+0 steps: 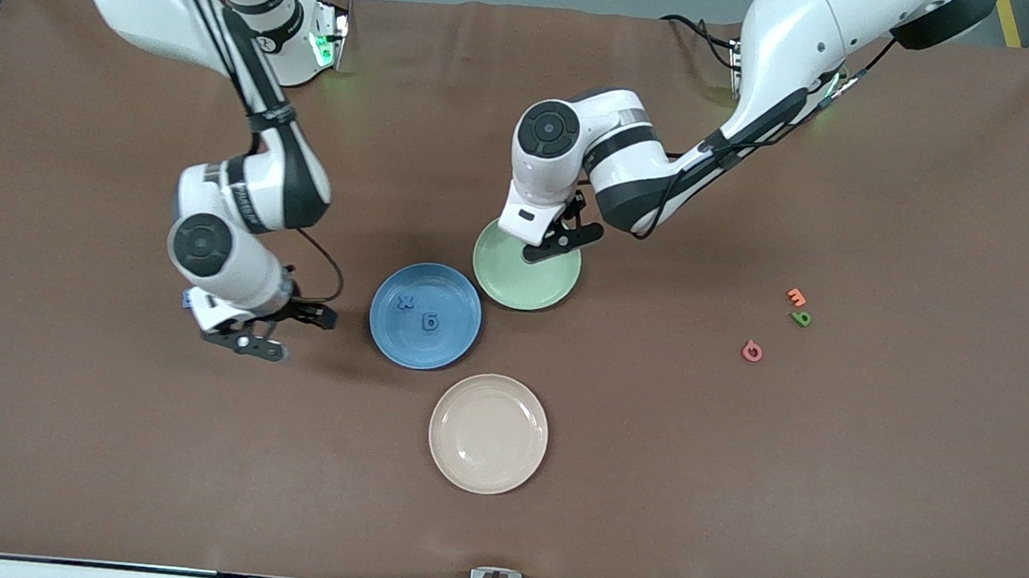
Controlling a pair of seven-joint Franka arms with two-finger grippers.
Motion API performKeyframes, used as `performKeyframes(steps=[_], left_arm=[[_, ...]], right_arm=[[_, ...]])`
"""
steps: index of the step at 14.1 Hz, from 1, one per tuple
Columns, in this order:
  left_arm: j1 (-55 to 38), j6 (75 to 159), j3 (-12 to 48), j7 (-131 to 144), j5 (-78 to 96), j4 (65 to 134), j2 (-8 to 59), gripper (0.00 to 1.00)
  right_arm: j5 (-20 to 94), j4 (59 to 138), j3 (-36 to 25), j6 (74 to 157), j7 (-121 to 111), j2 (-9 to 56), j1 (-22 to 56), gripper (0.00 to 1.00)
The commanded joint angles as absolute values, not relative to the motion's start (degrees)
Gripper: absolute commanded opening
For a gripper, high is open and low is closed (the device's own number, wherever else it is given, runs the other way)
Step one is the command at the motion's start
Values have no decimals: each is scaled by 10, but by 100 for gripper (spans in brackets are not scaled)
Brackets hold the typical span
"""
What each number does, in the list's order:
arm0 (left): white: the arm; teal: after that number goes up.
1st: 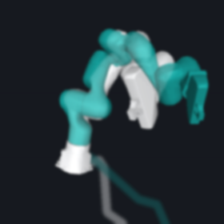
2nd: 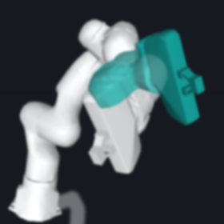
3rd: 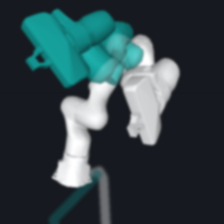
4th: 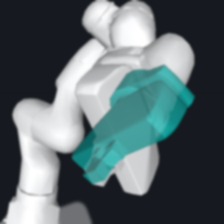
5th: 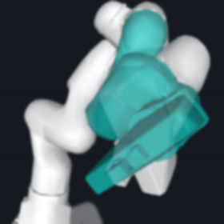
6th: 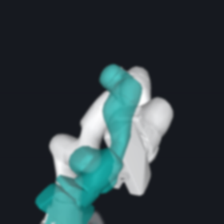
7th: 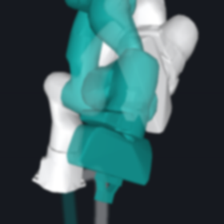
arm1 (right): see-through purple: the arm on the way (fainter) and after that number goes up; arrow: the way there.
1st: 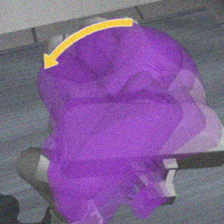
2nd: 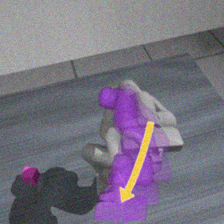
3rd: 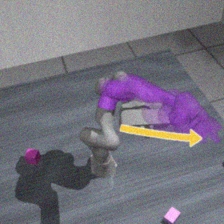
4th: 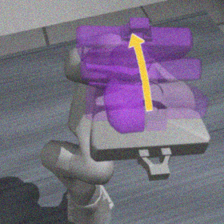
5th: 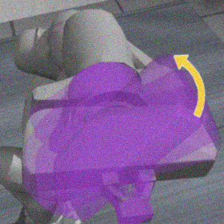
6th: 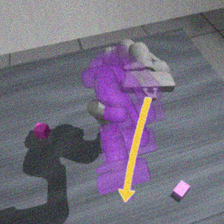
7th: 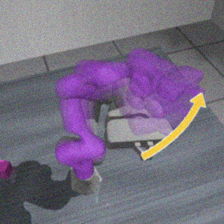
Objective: Sort letters by color into matching plates
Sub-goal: 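Drop the N on the green plate while the right gripper reaches the blue c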
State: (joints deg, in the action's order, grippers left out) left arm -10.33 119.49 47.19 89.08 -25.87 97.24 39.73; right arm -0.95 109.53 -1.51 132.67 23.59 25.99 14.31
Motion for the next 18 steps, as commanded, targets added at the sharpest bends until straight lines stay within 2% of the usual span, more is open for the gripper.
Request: performKeyframes(steps=[1,4,7,10,16,17,18], left_arm=[[-120,1219,457,905,-251,957,409,18],[-136,1256,443,923,-252,957,417,18],[-176,1273,398,926,-250,951,422,18],[-210,1295,361,927,-251,940,432,20],[-216,1314,354,926,-252,935,442,21],[-219,1314,352,926,-252,932,442,24],[-219,1314,350,925,-251,929,442,34]], right_arm=[[-25,1175,-4,1401,148,228,78,100],[-25,1206,-3,1441,64,228,28,100],[-25,1235,-3,1500,12,233,-6,100],[-25,1249,-3,1523,1,235,-16,100],[-23,1272,3,1528,4,235,3,100],[-22,1274,3,1528,7,236,9,100],[-20,1274,3,1528,9,236,13,100]])
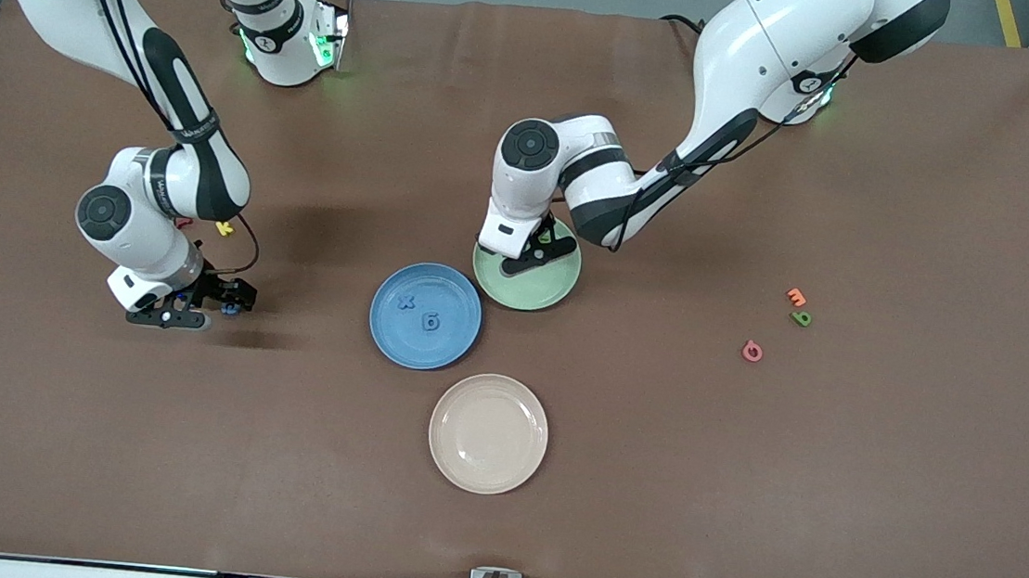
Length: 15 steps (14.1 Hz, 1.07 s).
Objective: Sort letters by color into matching plates
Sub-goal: 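Drop the N on the green plate while the right gripper reaches the blue c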
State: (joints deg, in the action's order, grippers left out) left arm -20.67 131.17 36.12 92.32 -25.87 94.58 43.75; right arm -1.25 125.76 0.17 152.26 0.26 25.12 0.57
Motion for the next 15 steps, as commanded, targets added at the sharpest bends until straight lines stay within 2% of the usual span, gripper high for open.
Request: performKeyframes(steps=[1,2,3,4,9,15], left_arm=[[-219,1315,350,925,-251,928,443,56],[-219,1316,349,925,-251,928,443,74],[-219,1315,350,925,-251,928,442,97],[-219,1315,350,925,-251,928,441,99],[-201,1311,350,924,-251,934,432,100],[-139,1267,354,849,-253,986,360,99]], right_arm=[[-19,1274,3,1531,9,241,14,100],[-20,1273,3,1541,9,246,14,100],[-20,1272,2,1552,9,256,14,100],[-20,1269,2,1556,8,263,12,100],[-20,1268,2,1559,9,270,11,100],[-20,1268,1,1556,3,269,5,97]])
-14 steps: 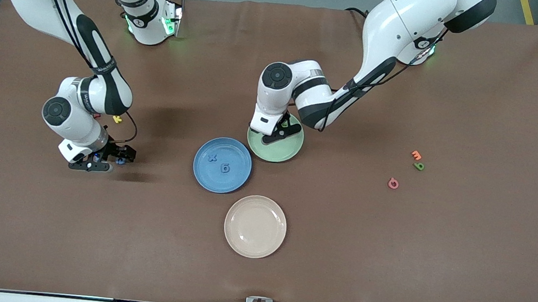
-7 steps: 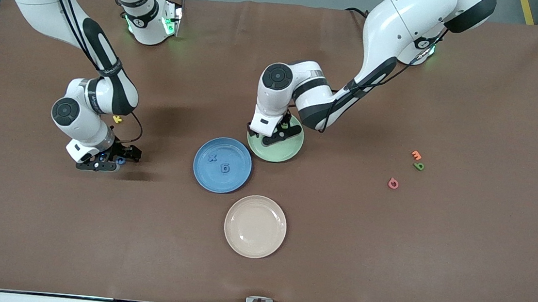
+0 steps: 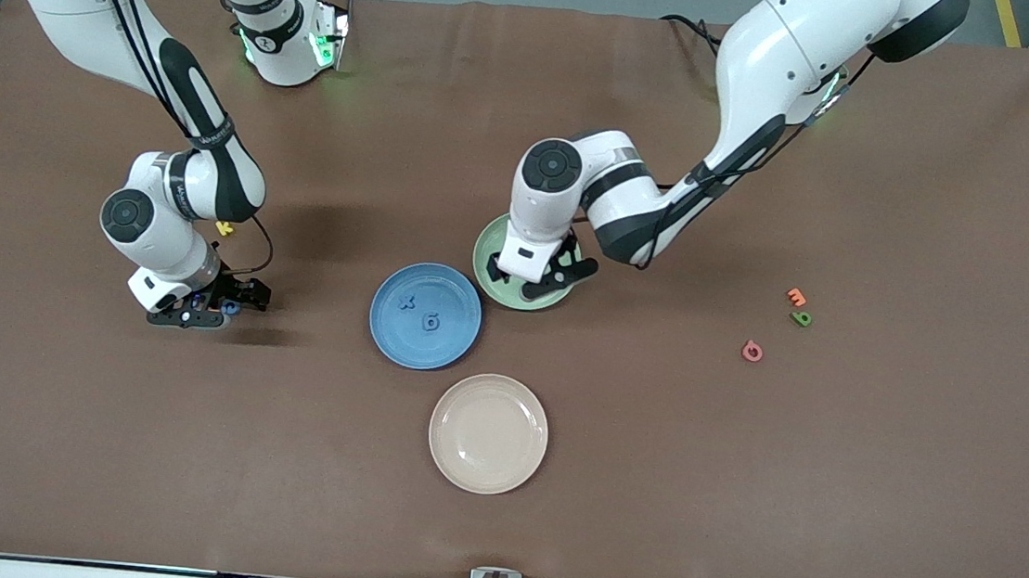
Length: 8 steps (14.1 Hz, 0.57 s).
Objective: Sort letters by color into matching plates
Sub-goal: 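Drop the N on the green plate while the right gripper reaches the blue c, then grasp the blue c with the right gripper while the left gripper returns to the letters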
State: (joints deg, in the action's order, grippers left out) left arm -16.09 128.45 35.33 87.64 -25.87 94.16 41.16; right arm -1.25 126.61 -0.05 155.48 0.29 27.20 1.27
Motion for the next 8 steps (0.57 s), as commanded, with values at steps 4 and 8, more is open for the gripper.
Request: performKeyframes(steps=[4,8], left_arm=[[-37,1267,395,756,-252,1057,315,99],[163,1267,523,629,-253,1134,296,99]], right_arm=[[-20,1268,1,1553,3,269,4,87],[-20,1268,1,1552,3,268,4,79]])
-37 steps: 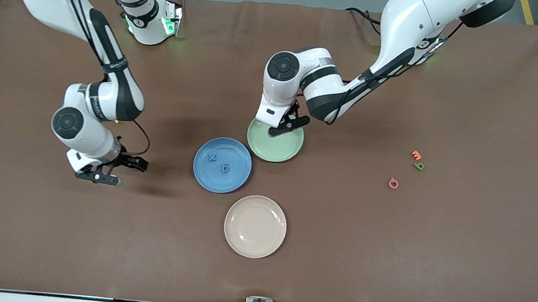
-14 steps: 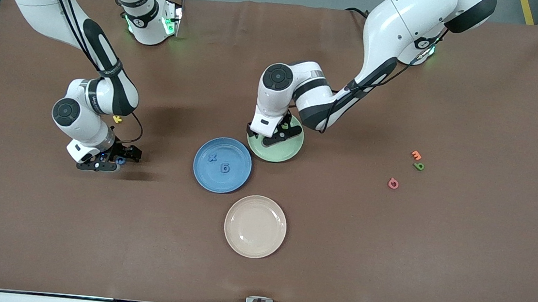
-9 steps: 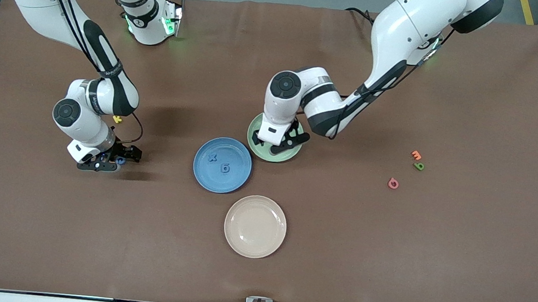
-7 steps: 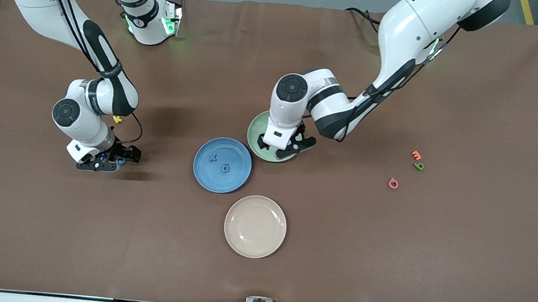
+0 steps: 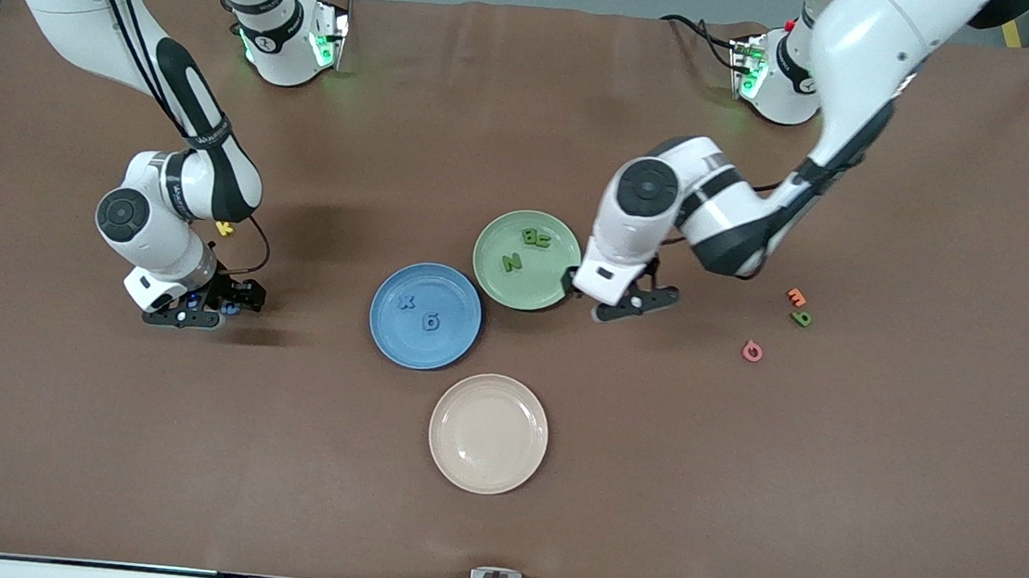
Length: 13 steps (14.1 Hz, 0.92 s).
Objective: Sort letters by color into matching plates
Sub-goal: 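Grasp the blue c with the right gripper while the left gripper returns to the letters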
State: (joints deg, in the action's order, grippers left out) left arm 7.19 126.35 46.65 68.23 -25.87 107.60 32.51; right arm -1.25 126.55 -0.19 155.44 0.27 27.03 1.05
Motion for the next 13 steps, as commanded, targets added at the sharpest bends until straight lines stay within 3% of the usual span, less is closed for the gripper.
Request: performKeyframes(steps=[1,7,13], left_arm=[[207,1267,551,604,-257,1149,295,99],[381,1274,606,506,-344,1231,295,99],[471,1310,606,434,-411,1264,301,99]], right_arm=[[-20,1268,1,1552,3,268,4,76],[-20,1263,1,1533,-12,264,-6,44],[-20,1259,1,1530,-11,265,-8,32]])
